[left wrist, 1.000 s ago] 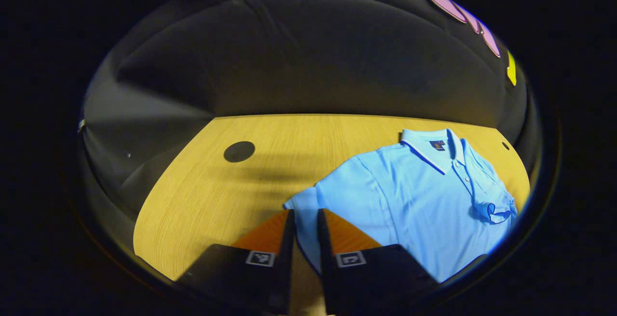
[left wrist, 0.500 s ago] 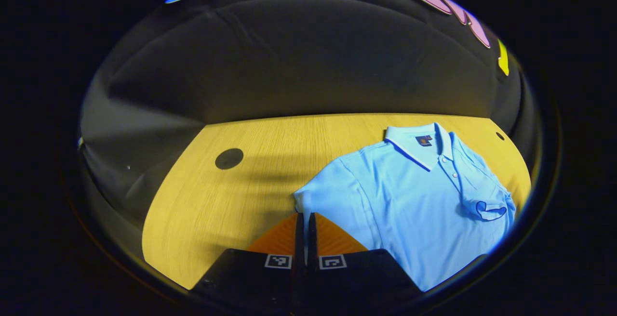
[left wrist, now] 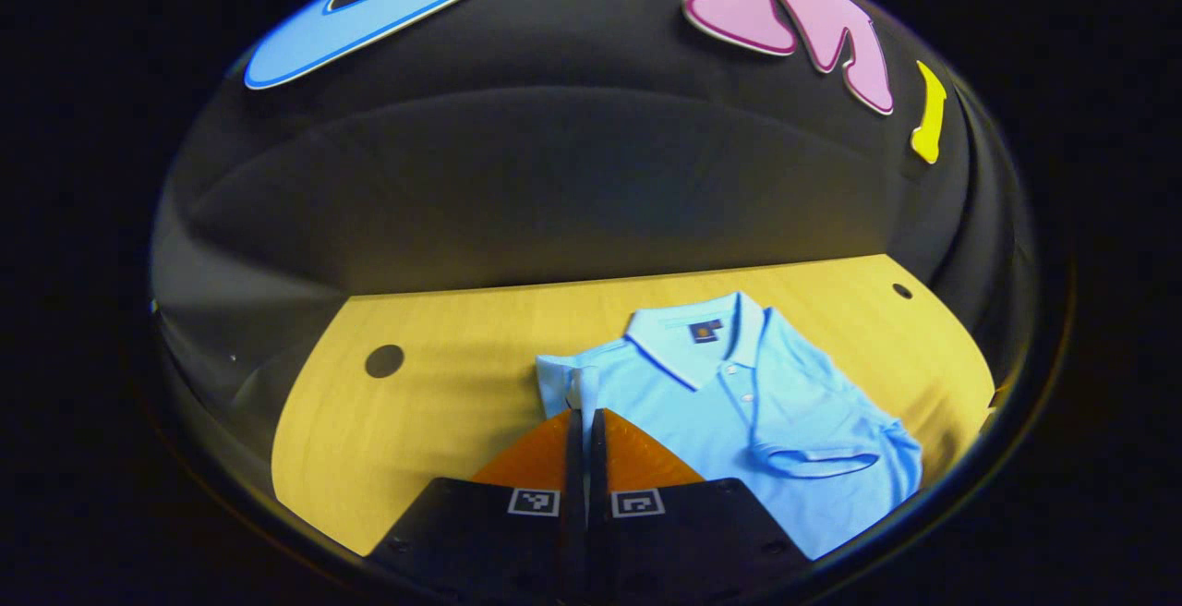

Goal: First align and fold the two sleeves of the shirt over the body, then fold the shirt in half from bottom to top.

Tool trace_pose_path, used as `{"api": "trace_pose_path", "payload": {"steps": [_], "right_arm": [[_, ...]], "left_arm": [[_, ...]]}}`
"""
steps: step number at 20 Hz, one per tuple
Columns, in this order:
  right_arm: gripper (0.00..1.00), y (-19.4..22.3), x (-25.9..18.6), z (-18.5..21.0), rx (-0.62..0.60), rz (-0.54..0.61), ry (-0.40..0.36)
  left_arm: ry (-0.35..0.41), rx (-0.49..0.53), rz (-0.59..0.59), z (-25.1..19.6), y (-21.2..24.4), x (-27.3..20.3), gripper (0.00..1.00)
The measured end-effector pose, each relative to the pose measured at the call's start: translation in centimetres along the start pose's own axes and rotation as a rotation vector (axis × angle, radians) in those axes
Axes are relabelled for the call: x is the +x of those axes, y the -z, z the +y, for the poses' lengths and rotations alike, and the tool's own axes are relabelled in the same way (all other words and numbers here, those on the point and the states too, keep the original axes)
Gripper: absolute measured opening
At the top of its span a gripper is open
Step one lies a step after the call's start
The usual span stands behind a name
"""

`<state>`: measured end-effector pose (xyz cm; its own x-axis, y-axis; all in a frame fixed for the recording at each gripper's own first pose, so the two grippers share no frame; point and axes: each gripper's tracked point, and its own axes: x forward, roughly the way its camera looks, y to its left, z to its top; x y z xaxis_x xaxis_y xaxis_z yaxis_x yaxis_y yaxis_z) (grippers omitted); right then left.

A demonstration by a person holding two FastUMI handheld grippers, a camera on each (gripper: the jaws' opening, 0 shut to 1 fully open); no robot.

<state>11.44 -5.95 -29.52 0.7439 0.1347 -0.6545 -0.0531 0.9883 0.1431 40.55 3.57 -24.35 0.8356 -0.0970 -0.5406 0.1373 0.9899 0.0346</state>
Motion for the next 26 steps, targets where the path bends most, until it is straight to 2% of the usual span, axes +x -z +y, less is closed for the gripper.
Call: {"api": "trace_pose_path", "payload": {"steps": [3,8,11,14,15,16,17,18,19,22,26], "right_arm": [[0.98,-0.5,-0.1,0.8,0.038,-0.005,-0.024],[0.98,-0.6,-0.5,1.5,0.003,-0.002,-0.054],[0.98,-0.1,-1.0,1.8,-0.006,0.011,-0.057],[0.98,0.4,-1.6,2.8,-0.009,0.025,-0.071],[0.98,0.4,-1.9,3.2,-0.011,0.022,-0.076],[0.98,0.4,-2.0,3.5,-0.015,0.021,-0.076],[0.98,0.5,-2.3,3.9,-0.014,0.022,-0.075],[0.98,0.7,-2.7,4.2,-0.011,0.023,-0.073],[0.98,0.8,-3.1,4.6,-0.007,0.023,-0.072],[0.98,1.2,-4.1,5.9,-0.018,0.017,-0.072],[0.98,2.7,-6.3,8.0,-0.026,0.03,-0.086]], "left_arm": [[0.044,-0.009,0.009,-3.9,-0.2,-0.4,0.06],[0.103,-0.037,0.031,-9.6,0.6,-0.6,0.07],[0.177,-0.103,0.066,-13.3,1.8,-0.9,0.13],[0.234,-0.176,0.116,-16.7,3.8,-1.8,0.32],[0.25,-0.172,0.122,-17.6,4.3,-2.1,0.26],[0.265,-0.158,0.123,-18.2,4.6,-2.9,0.43],[0.27,-0.139,0.121,-18.5,4.8,-3.8,0.34],[0.285,-0.128,0.109,-18.7,4.9,-5.1,0.45],[0.298,-0.119,0.092,-18.9,4.7,-6.5,0.52],[0.269,-0.087,0.03,-17.3,4.7,-11.3,0.98],[0.232,-0.099,-0.024,-15.0,5.7,-18.6,0.97]]}}
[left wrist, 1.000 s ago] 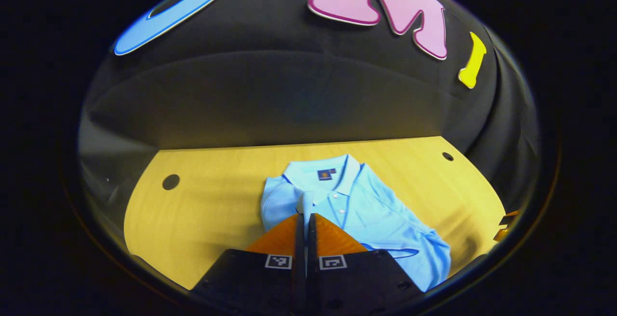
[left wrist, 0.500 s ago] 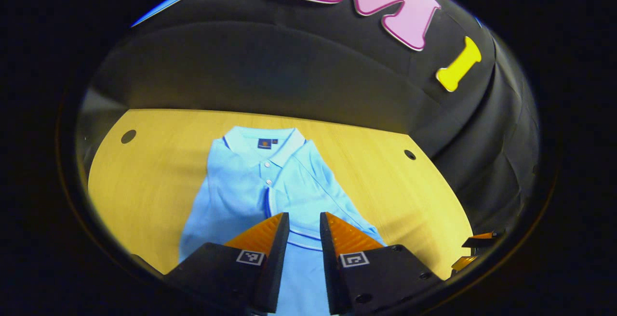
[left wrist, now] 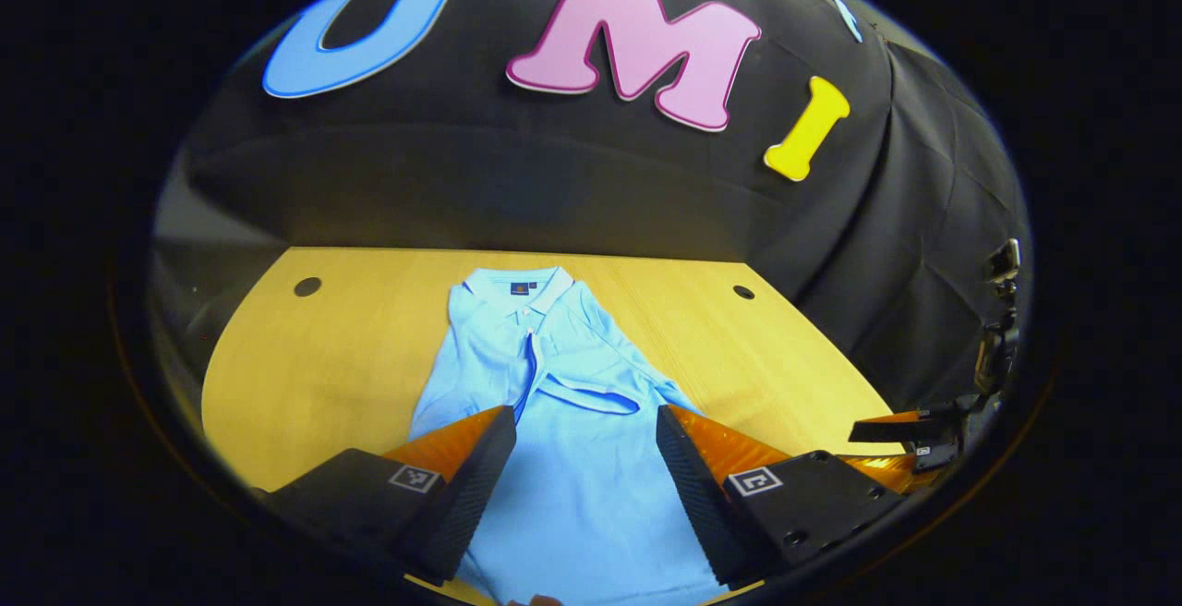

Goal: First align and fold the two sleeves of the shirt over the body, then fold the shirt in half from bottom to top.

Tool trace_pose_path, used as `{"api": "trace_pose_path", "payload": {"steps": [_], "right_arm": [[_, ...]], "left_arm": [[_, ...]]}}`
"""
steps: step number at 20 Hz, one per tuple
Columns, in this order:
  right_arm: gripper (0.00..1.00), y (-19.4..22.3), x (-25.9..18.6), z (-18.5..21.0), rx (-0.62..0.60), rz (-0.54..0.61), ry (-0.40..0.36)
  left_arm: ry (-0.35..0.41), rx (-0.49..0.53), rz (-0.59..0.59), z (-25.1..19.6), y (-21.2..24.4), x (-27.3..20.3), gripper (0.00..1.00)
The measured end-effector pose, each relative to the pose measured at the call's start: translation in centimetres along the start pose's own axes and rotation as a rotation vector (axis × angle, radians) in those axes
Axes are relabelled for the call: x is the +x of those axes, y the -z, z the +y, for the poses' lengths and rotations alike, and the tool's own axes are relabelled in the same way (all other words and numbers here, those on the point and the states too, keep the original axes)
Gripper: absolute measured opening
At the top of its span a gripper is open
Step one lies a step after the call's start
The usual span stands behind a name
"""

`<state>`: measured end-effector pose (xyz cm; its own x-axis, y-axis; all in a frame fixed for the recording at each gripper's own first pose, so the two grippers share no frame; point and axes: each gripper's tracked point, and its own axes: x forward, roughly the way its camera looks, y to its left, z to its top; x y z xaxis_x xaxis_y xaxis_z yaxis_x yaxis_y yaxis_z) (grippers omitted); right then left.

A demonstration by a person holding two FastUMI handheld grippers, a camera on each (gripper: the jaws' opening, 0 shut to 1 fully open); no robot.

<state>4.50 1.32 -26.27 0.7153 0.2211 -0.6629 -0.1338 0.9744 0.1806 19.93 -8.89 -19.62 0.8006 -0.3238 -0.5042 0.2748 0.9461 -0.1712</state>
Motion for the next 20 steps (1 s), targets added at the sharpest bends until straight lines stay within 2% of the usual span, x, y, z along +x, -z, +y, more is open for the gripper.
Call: {"api": "trace_pose_path", "payload": {"steps": [5,9,14,17,20], "right_arm": [[0.98,2.8,-2.0,3.0,-0.018,0.023,-0.012],[0.98,6.4,-3.1,5.3,-0.037,0.064,-0.019],[0.98,11.0,-3.0,6.3,-0.036,0.136,0.002],[0.99,12.8,-2.0,7.2,-0.01,0.174,0.004],[0.98,14.4,-1.1,7.8,-0.047,0.203,0.01]], "left_arm": [[-0.067,0.031,0.01,1.9,5.1,-7.6,0.97],[-0.098,-0.011,0.07,3.0,10.9,-11.4,0.97],[-0.131,-0.042,0.15,4.1,17.0,-14.0,0.98],[-0.157,-0.041,0.203,4.6,19.9,-14.2,0.98],[-0.171,-0.031,0.241,4.4,21.9,-14.0,0.98]]}}
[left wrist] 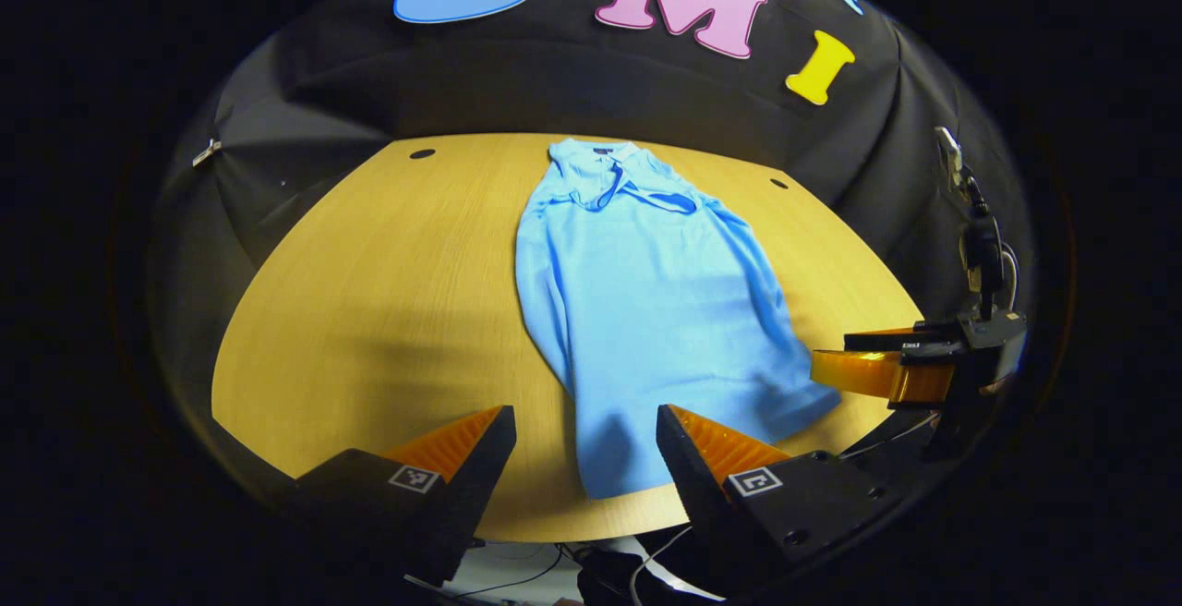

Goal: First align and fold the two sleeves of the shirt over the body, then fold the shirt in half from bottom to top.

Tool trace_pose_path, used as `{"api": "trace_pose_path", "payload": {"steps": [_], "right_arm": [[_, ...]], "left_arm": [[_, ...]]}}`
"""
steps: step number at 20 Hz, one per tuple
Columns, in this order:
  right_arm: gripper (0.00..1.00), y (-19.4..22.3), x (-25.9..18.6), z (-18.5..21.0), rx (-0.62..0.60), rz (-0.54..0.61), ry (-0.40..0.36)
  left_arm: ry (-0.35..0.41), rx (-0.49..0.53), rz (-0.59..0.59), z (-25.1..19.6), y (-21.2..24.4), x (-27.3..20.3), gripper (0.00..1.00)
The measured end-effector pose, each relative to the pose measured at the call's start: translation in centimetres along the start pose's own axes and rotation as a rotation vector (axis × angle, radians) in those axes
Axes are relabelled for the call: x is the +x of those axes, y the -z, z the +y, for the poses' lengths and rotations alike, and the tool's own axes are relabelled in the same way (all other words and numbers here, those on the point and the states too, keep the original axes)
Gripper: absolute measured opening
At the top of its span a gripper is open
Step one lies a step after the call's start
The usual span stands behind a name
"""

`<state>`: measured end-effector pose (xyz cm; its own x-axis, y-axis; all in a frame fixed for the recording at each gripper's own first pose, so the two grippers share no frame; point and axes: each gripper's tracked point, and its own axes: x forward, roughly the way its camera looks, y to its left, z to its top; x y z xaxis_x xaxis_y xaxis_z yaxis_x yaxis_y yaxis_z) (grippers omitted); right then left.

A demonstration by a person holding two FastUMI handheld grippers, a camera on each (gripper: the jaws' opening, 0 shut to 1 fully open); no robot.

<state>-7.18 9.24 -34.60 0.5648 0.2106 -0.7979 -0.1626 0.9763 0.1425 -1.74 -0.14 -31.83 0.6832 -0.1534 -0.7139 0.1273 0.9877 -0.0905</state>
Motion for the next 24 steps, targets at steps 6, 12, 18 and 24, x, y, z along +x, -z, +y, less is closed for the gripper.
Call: {"api": "trace_pose_path", "payload": {"steps": [6,12,18,24], "right_arm": [[0.99,2.2,1.7,0.5,0.009,0.039,0.025],[0.97,2.9,2.3,0.8,-0.115,0.044,0.057],[0.29,3.7,2.3,1.7,-0.024,0.101,0.022],[0.06,3.6,2.2,2.0,0.011,0.134,-0.005]], "left_arm": [[-0.046,0.003,0.075,-0.2,3.4,1.9,0.98],[-0.08,0.098,0.063,-0.5,3.6,2.1,0.96],[-0.036,0.082,0.026,-2.0,3.3,2.8,0.42],[-0.036,0.044,0.016,-2.3,3.1,3.0,0.07]]}}
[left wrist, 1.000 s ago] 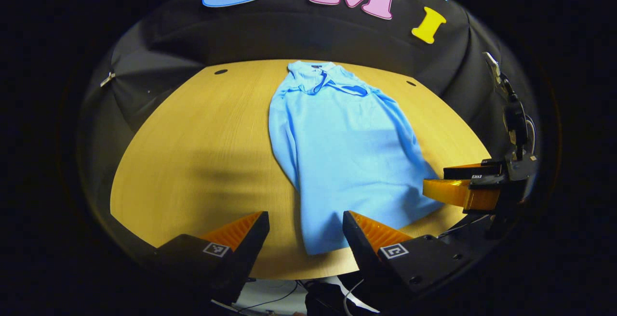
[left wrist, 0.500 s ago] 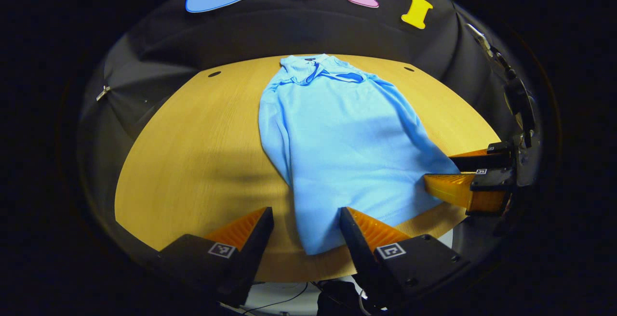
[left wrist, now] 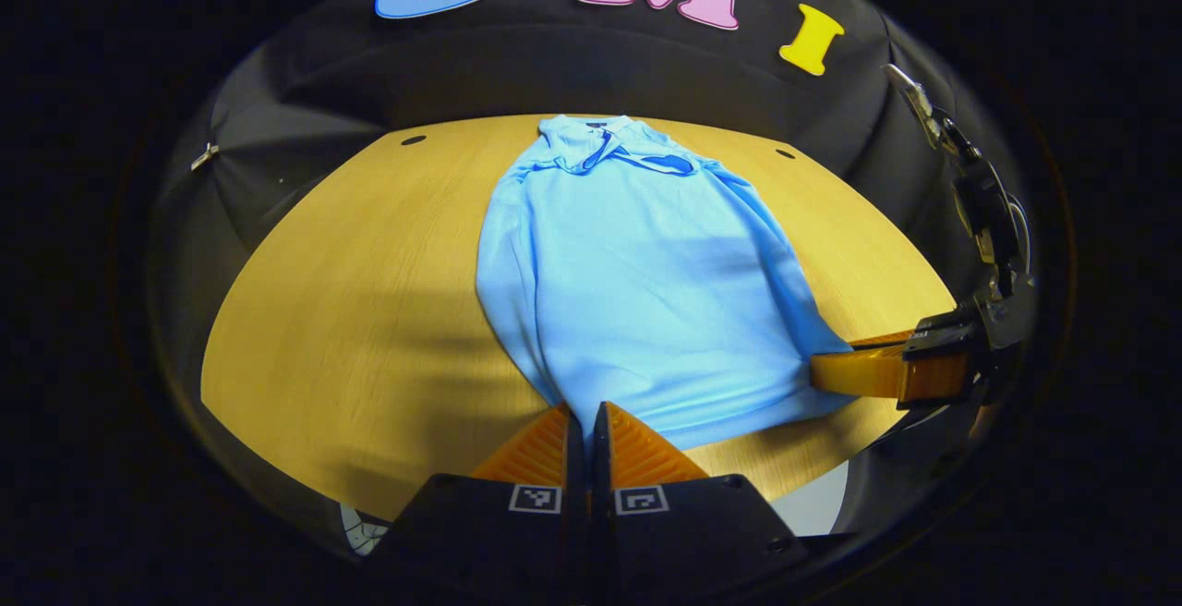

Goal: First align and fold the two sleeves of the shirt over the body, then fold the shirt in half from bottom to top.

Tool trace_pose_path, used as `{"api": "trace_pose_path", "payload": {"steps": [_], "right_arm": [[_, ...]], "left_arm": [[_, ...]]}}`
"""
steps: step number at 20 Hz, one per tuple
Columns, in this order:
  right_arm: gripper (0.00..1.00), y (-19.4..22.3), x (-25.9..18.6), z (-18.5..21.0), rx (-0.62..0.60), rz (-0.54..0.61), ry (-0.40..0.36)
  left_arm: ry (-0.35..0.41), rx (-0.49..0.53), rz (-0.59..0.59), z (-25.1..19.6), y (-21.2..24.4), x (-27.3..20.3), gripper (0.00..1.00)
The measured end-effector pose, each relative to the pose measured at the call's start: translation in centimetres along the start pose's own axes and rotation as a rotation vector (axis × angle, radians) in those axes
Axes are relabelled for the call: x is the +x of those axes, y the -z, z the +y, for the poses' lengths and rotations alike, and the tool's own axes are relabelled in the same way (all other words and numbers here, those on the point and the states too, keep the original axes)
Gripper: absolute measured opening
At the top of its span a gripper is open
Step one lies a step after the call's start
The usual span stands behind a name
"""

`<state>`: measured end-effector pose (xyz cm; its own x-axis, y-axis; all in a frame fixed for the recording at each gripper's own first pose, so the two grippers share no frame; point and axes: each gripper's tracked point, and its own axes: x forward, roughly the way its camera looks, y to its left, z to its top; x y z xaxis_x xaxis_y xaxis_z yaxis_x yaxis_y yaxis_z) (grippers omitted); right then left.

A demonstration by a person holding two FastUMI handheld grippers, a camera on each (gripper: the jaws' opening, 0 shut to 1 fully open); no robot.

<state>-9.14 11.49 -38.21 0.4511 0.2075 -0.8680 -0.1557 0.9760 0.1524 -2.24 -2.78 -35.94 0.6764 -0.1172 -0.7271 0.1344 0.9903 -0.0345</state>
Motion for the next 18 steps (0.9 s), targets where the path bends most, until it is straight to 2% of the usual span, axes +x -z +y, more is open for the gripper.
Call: {"api": "trace_pose_path", "payload": {"steps": [3,6,9,11,14,18], "right_arm": [[0.06,0.0,0.0,-0.1,0.038,-0.004,-0.012],[0.06,0.0,0.0,-0.1,0.068,-0.004,-0.013],[0.05,-0.1,0.1,-0.1,0.053,0.006,-0.019],[0.05,-0.5,0.0,-0.2,0.022,0.006,-0.024],[0.06,-2.1,-0.4,-0.3,-0.002,-0.016,-0.034],[0.06,-5.6,-1.7,0.1,0.011,-0.084,-0.06]], "left_arm": [[0.028,0.032,0.003,0.1,-0.1,0.0,0.07],[0.024,0.02,0.012,0.1,-0.2,0.1,0.07],[0.021,-0.004,0.027,-0.1,-0.2,0.0,0.07],[0.038,0.018,0.028,-0.5,-0.4,0.0,0.07],[0.052,0.037,0.03,-0.6,-1.3,-0.4,0.06],[0.05,-0.017,0.005,-1.1,-4.1,-1.1,0.06]]}}
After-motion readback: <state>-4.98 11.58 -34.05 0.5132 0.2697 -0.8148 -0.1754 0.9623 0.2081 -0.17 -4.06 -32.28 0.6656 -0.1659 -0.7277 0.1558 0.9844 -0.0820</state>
